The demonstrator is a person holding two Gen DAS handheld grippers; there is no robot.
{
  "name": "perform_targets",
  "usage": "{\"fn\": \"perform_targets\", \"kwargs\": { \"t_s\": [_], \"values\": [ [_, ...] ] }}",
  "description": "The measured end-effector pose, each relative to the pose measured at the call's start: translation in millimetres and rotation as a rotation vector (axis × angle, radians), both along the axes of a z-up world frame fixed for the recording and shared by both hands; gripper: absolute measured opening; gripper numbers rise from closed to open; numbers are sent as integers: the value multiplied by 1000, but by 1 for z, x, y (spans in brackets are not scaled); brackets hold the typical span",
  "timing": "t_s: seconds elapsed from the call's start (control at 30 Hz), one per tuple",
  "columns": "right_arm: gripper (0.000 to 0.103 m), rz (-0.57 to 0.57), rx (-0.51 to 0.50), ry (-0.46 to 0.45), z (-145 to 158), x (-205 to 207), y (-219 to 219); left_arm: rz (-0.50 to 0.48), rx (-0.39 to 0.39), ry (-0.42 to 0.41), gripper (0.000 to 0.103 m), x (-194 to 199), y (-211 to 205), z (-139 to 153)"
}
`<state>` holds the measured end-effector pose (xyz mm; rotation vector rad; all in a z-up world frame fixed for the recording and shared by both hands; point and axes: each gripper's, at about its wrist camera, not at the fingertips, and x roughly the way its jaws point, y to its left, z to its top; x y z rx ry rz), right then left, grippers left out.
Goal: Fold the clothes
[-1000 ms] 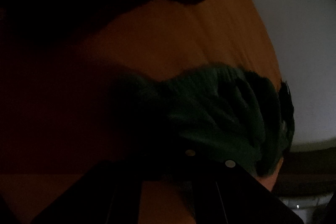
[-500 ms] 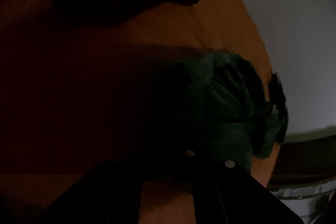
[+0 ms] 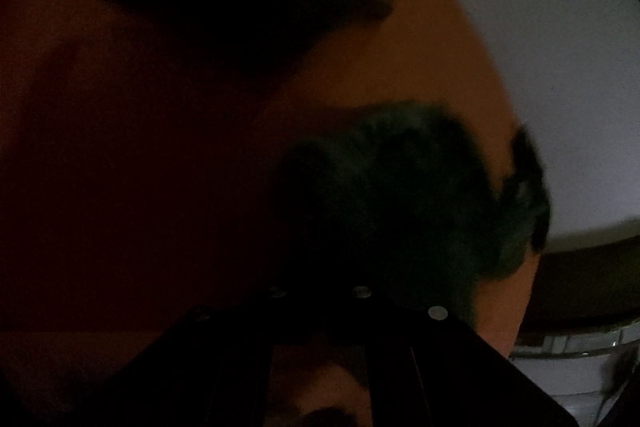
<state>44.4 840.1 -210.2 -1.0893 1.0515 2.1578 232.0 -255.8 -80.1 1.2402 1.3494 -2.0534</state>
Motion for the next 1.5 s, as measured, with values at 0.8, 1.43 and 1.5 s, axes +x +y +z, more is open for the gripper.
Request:
{"fn": "perform_targets", "kwargs": {
  "t_s": [0.8,1.43,1.5],
  "values": [
    [43,686,2,65,70,-266,-124,-356,70,43,59,-289,16,57],
    [3,713,-286,140,-54,-543,-330,-157,-34,47,7,-360,37,11],
    [2,681,-292,195,-54,-550,-336,-107,-33,108,7,-360,24,28]
  ]
}}
